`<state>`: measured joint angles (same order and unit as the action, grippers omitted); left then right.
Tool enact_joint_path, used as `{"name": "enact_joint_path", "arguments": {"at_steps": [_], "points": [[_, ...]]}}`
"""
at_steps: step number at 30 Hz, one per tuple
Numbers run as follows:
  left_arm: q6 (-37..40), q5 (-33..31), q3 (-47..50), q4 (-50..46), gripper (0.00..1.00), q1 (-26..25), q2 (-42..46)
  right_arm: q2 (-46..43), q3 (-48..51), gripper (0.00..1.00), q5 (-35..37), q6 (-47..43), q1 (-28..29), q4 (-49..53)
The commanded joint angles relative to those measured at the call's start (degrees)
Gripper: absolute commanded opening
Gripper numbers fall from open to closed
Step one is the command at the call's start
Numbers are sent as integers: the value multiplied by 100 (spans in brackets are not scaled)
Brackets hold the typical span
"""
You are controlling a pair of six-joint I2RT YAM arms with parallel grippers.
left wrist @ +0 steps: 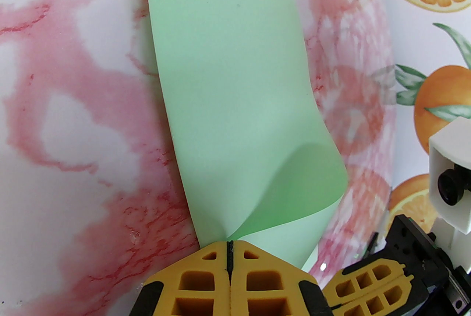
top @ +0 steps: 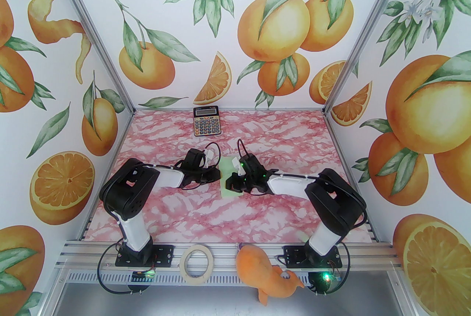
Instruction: Fold a paper plane with a square sheet of paper (fold left side to right side)
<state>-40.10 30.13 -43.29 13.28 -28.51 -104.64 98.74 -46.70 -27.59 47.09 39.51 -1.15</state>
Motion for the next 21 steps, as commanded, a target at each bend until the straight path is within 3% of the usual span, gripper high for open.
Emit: {"name": "enact_joint_path", "arguments": {"at_steps": [1,21], "points": [[93,12,-98,53,0,20,-100,188,-174,0,-104,28,-12,18],[139,-24,-70,-44,0,20,-4,589,-144,0,-2,-60,-2,-17]]}}
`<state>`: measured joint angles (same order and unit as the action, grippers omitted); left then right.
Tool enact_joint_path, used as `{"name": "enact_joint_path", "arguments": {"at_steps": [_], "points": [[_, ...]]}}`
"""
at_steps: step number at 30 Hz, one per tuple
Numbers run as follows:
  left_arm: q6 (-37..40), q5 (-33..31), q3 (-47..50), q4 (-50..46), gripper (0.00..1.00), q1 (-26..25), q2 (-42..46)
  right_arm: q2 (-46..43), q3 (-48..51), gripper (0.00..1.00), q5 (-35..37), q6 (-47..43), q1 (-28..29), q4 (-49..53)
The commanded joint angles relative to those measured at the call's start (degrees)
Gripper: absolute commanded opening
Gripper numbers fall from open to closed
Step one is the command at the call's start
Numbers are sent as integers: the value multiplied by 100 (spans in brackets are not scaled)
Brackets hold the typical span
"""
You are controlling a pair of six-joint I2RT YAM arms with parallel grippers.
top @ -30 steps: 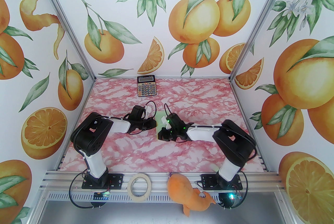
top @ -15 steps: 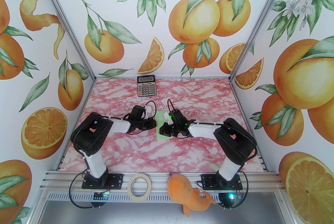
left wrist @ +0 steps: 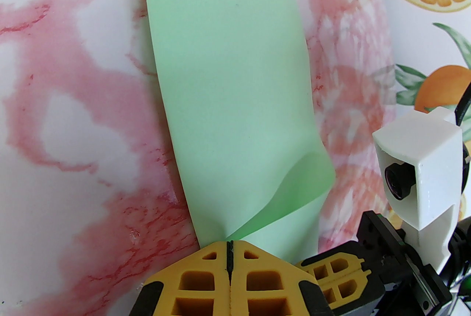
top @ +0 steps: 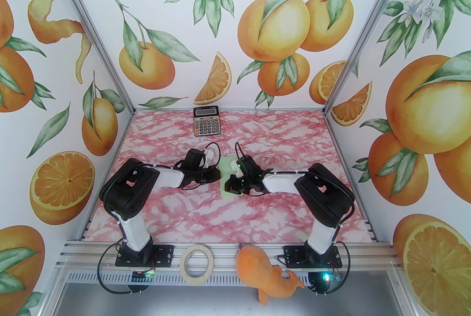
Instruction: Fold a paper plane with a square sheet of paper (fold left side to right side)
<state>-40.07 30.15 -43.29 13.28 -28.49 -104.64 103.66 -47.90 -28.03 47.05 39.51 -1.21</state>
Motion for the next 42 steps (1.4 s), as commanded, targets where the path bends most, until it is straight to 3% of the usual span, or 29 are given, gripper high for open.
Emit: {"name": "enact_joint_path", "arguments": {"at_steps": [1,13,22,25,29,32,34,42], "points": [[132,-26,-61,-47,0,19,4,102,-18,0,43,-55,7,-14],[225,-45,-145,-215,0,45,83,133,61,0,139,-100,25,112],[518,-93,-426,-859,37,181,471,168,110,0,191,-73,53,165],[701,-234,-557,-1223,38,237,799,151,136,0,209,-64,50,165],[714,-244,-570,-1397,29,241,1019,155,141,0,202,-55,56,148],[440,-3,-391,-1042,9,206,1015,163,132,0,202,-47,53,143],[252,96,-277,-746,2,158,937,163,132,0,195,-33,61,130],[-21,94,-320,-343,0,-216,367,161,143,0,193,-11,50,112]]}}
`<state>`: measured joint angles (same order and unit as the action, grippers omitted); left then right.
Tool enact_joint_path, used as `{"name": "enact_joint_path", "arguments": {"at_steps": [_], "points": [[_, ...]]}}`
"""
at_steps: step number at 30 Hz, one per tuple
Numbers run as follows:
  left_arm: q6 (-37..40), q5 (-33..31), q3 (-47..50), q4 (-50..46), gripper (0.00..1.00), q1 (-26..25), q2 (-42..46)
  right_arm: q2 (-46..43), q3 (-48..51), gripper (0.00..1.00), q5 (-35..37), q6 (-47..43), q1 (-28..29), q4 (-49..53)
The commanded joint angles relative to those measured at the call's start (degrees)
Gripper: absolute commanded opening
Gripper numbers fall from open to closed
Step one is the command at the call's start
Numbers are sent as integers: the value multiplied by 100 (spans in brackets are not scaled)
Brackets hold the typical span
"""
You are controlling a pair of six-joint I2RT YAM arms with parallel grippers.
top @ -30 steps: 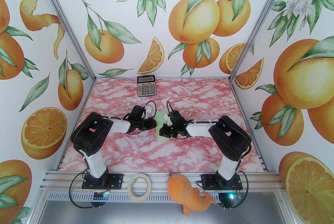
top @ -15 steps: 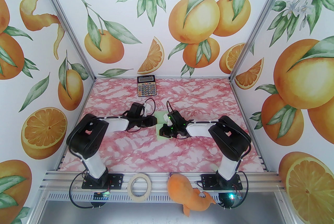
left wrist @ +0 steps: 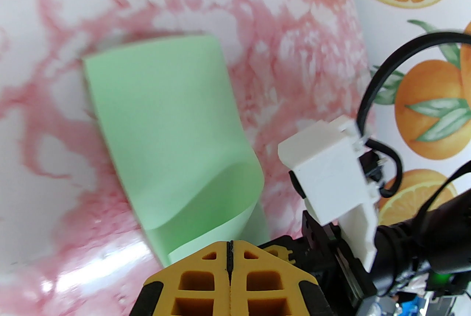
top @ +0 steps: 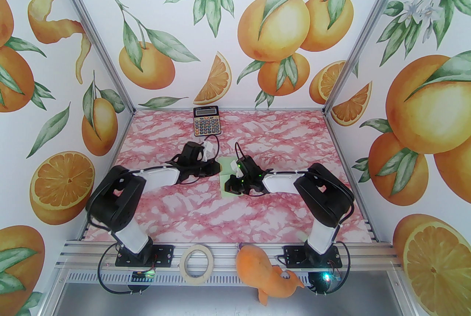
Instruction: Fold a paper plane with a square sheet of paper (fold left side to right side)
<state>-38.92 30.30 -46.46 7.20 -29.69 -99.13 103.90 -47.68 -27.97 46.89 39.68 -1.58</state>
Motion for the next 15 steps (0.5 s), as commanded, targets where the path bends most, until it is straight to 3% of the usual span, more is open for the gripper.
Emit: {"name": "enact_joint_path", "arguments": {"at_steps": [1,15], "points": [[-144,36,-5,272,0,-122,-241,139,126,0,186,13,35,149],[84,-327,-27,-6,0,-125,-533,140,101,0,157,30,44,150]]}}
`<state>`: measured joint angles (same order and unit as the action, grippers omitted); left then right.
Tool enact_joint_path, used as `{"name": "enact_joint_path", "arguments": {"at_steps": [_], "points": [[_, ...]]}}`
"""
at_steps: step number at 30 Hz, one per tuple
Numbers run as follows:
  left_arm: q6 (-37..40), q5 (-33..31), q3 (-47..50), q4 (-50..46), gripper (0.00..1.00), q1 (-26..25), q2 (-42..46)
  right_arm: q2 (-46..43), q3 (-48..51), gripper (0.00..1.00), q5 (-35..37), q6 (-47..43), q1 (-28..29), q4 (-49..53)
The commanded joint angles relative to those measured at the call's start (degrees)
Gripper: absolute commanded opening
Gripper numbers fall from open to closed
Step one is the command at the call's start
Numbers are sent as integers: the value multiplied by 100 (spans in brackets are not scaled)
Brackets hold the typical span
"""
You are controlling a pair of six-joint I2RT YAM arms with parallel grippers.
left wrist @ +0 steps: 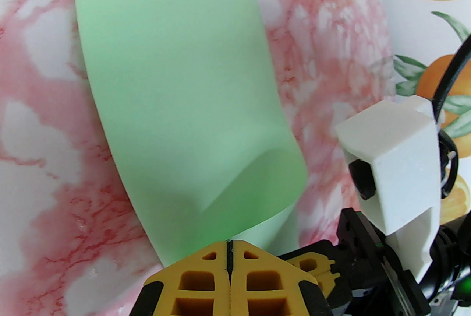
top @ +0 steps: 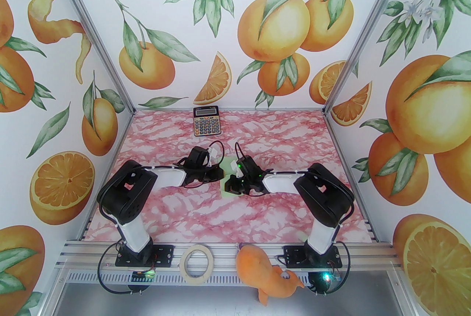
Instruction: Fold a paper plane with a square sheet of paper (fold left side to right side)
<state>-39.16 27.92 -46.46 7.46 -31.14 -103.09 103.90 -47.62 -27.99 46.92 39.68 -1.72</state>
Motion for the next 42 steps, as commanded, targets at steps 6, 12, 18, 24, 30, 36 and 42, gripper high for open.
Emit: {"name": "enact_joint_path", "arguments": {"at_steps": [6,12,18,24,30,36,42], "points": [[89,-76,-15,20,0,24,-272,111,120,0,170,37,53,156],[127,-120,-26,-82,0,11,-324,97,104,0,161,37,50,161],[217,-199,-87,-249,0,-59,-368,-135,-31,0,100,71,9,188],[258,-203,-92,-298,0,-87,-370,-522,-124,0,105,177,-261,224],[276,-207,-83,-307,0,-103,-352,-388,-398,0,38,-77,-486,538],[268,-216,-68,-328,0,-105,-299,21,-657,0,196,-276,-518,759],[270,-243,-56,-346,0,-103,-282,315,-568,0,436,-382,-546,883]]}}
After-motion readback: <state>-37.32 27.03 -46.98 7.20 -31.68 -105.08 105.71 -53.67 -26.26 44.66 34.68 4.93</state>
